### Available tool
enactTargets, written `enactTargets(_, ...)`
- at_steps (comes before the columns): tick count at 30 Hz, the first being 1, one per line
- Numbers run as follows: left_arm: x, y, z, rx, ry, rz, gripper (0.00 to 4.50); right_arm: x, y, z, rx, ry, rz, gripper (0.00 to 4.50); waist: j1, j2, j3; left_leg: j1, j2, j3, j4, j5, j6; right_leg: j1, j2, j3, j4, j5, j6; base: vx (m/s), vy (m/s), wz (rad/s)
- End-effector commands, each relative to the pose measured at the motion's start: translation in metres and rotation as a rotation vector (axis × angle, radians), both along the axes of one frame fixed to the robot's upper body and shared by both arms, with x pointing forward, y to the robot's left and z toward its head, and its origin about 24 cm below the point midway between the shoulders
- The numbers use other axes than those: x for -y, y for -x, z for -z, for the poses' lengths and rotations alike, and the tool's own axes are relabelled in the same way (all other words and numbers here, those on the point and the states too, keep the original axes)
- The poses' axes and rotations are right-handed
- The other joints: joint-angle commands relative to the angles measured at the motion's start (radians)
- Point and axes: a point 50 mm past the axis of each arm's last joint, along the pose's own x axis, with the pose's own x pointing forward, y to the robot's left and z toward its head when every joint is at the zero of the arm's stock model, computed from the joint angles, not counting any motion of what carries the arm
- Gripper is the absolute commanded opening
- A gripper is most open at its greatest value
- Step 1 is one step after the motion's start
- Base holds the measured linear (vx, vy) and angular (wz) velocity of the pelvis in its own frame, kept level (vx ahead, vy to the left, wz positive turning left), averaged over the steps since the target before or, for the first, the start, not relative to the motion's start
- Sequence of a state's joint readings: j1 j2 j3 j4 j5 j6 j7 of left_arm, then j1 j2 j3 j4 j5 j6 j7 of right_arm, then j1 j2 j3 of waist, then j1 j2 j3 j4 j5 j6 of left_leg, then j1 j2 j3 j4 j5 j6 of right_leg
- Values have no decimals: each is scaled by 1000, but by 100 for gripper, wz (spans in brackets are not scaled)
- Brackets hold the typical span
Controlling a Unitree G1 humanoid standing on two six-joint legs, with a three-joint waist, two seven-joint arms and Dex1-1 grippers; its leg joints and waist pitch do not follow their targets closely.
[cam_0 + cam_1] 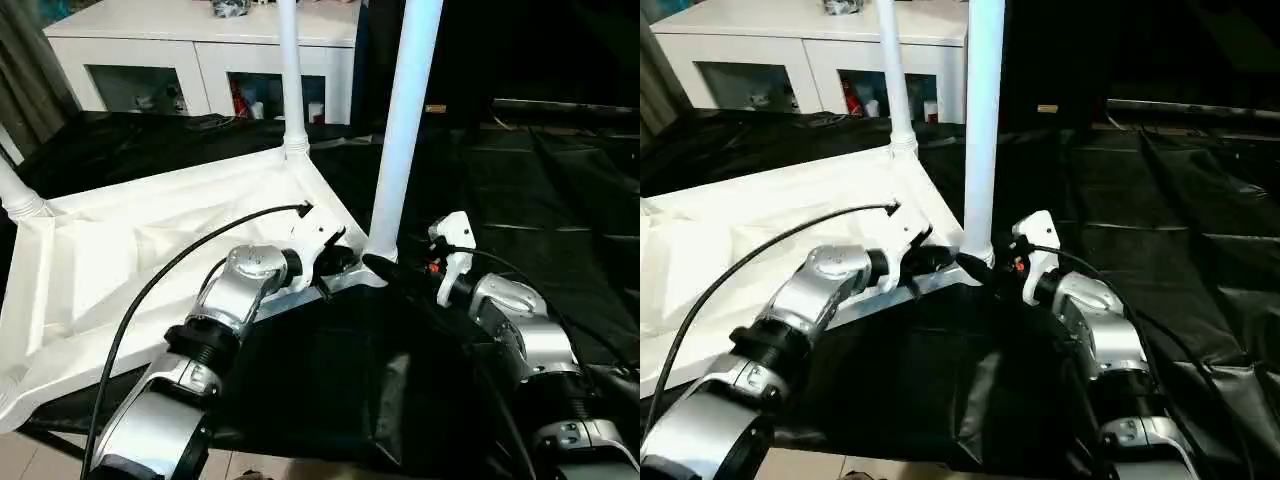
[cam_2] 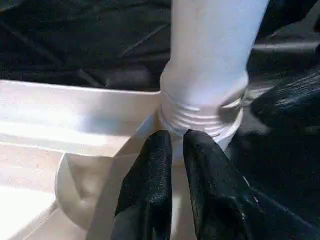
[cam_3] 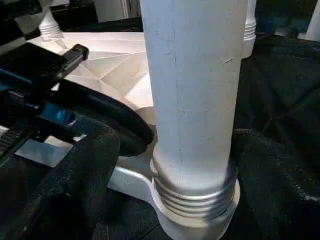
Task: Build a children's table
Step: Rotate leg to tighten
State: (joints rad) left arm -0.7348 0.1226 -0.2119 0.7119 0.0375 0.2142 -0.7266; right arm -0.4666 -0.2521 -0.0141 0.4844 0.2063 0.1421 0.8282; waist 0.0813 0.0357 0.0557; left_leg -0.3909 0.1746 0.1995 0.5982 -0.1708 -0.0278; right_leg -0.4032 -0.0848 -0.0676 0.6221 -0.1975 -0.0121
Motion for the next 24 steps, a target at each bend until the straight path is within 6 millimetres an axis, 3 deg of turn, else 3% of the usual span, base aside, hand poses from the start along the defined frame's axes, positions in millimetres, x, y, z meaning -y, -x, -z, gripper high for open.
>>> enactTargets(1, -3, -3, 0, -14, -35, -16, 86, -5, 2, -2, 6, -14, -41, 388, 3, -18, -73, 15, 51, -29, -59, -151, 98, 54, -70, 44, -83, -146, -225, 0, 0, 0)
enactTargets(8, -14, 1, -2, -36, -61, 28, 144, 0, 4, -4, 8, -6, -42, 388, 6, -18, -75, 16, 54, -29, -59, -142, 101, 54, -72, 44, -79, -122, -240, 0, 0, 0)
enactTargets(15, -21, 7, 5, -71, -108, 73, 144, 4, 3, -6, 11, 1, -43, 388, 8, -15, -73, 20, 56, -28, -61, -155, 89, 51, -71, 45, -79, -126, -245, 0, 0, 0)
enactTargets(24, -15, 13, 6, -140, -53, 109, 144, 7, 3, -6, 3, 9, -40, 388, 8, -15, -73, 18, 55, -28, -61, -148, 89, 53, -72, 45, -79, -114, -248, 0, 0, 0)
